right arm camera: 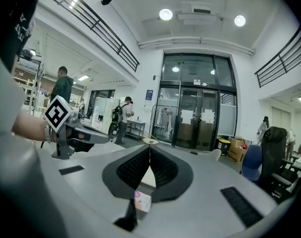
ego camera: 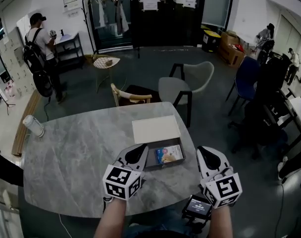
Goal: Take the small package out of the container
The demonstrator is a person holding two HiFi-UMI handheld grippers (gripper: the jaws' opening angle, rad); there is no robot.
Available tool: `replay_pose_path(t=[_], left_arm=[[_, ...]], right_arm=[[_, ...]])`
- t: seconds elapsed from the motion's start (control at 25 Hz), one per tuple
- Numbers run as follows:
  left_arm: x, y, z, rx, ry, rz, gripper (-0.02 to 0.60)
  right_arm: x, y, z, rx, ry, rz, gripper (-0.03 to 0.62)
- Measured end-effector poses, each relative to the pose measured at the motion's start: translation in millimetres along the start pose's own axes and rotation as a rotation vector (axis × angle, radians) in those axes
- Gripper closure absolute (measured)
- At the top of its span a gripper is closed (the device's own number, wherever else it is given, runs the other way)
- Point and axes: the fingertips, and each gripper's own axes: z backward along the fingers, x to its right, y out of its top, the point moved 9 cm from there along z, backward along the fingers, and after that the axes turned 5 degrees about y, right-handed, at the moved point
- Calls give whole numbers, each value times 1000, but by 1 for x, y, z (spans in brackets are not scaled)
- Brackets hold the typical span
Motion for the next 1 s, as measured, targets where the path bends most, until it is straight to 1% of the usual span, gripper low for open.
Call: replay_pose_path(t=[0.12, 0.24, 0.44, 0.52, 0.56, 0.6, 0.64, 0.72, 0.88, 1.0], left_arm=[[0, -2, -25, -29, 30, 20, 571], [-1, -9, -49, -63, 50, 67, 571], [-9, -29, -80, -156, 117, 173, 569], [-11, -40, -89, -196, 115, 233, 568], [-11, -47, -95, -223, 97, 272, 544], [-12, -53, -101, -258, 74, 315, 439], [-12, -60, -106, -295, 52, 353, 381], [-13, -73, -115, -370, 35, 395, 356], [-18, -97, -123, -528, 43, 417, 350], [-15, -117, -130, -648, 5, 457, 328]], right_arm=[[33, -11, -17, -1, 36, -21, 569], [62, -21, -35, -5, 75, -31, 569], [100, -33, -64, -25, 145, -45, 569], [111, -40, -74, -35, 168, -53, 569], [115, -43, -78, -38, 176, -59, 569], [119, -46, -84, -40, 182, -67, 569], [123, -50, -89, -43, 187, -76, 569], [129, -58, -99, -51, 197, -92, 569], [133, -70, -115, -76, 214, -124, 569], [134, -81, -123, -99, 227, -146, 569]])
